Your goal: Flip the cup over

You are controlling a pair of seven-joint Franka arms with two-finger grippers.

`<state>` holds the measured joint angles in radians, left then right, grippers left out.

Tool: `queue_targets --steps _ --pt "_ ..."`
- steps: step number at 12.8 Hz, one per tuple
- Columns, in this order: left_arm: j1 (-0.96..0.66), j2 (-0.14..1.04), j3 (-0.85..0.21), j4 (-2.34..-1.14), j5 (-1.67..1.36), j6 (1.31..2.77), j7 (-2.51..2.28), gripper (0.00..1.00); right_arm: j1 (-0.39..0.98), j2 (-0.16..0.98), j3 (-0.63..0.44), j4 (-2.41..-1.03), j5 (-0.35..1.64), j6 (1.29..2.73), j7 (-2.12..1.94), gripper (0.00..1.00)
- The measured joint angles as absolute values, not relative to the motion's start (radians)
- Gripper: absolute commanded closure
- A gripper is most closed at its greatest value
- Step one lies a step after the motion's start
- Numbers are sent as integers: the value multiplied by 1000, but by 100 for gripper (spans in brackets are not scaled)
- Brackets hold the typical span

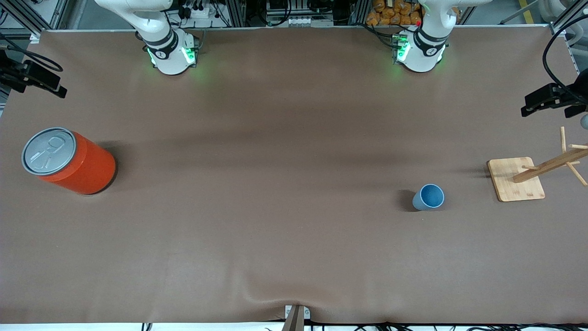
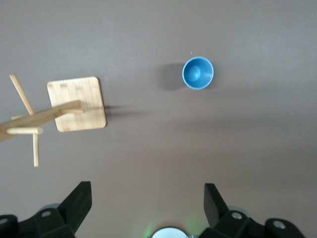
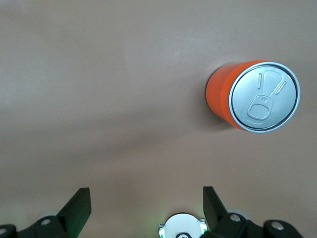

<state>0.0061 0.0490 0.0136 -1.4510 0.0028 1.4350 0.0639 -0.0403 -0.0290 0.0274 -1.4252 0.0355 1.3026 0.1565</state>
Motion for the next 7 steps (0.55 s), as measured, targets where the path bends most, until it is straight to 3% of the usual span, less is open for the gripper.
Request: queue_targets --steps 7 --pt "4 59 13 -1451 3 1460 127 0 -40 -29 27 -1425 36 1303 157 0"
